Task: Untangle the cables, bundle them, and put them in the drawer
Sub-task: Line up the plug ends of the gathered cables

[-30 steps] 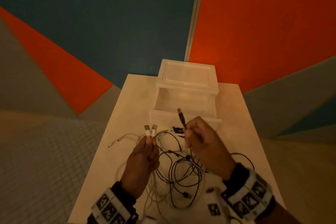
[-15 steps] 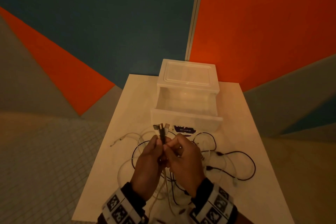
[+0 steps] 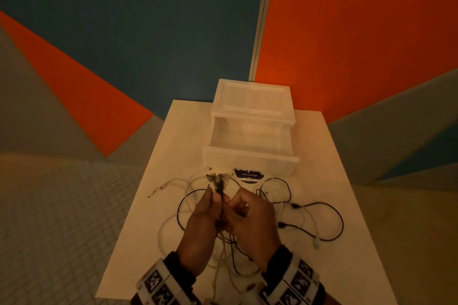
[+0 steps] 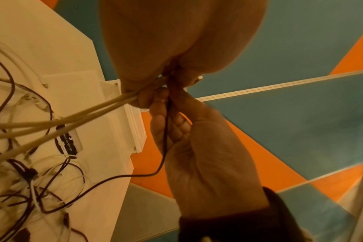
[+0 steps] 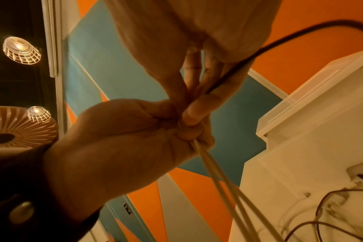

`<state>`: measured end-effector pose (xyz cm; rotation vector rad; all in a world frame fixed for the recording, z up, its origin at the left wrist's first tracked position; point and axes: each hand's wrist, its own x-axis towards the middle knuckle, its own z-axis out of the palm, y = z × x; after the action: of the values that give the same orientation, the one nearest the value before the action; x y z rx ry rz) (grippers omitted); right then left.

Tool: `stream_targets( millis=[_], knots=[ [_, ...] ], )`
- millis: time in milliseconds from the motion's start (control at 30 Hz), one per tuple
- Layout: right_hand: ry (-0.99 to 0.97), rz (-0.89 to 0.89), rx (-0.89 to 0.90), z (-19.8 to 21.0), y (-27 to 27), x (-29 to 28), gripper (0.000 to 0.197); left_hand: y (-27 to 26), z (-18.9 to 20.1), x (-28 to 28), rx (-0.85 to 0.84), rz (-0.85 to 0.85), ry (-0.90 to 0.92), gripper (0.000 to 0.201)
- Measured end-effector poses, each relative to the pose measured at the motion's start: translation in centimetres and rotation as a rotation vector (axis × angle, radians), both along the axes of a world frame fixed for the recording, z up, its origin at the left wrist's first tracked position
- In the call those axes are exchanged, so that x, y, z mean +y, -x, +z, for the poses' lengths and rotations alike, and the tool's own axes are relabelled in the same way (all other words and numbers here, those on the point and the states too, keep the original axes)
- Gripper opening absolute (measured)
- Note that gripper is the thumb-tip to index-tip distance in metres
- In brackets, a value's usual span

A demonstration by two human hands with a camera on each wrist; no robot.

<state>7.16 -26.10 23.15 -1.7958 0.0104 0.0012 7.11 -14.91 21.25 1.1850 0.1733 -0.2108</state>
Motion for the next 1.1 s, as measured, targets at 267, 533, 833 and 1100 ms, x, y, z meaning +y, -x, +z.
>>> stream_targets(
  millis=[267,533,833,1100],
  knots=[
    [0.053,0.262,0.016,1.8,-1.9,-3.0,0.038,-0.2,0.3,0.1,-0.159,0.022,-0.092,0.029],
    [0.024,0.218,-0.105,2.7,-1.7,-0.5,0.029,0.7,1.2,-0.9,-0.162,-0.146,-0.128,0.033],
    [0.061,0.257,-0.070,0.6,-2.0,-1.6,0.037,-0.1,1.7,0.6,-0.088,-0.133,0.018,0.026],
    [0.284,0.489,0.053,-3.4,1.2,-5.2,0.032,-2.5,1.8,3.4,-0.076,0.019,0.241,0.020]
  ],
)
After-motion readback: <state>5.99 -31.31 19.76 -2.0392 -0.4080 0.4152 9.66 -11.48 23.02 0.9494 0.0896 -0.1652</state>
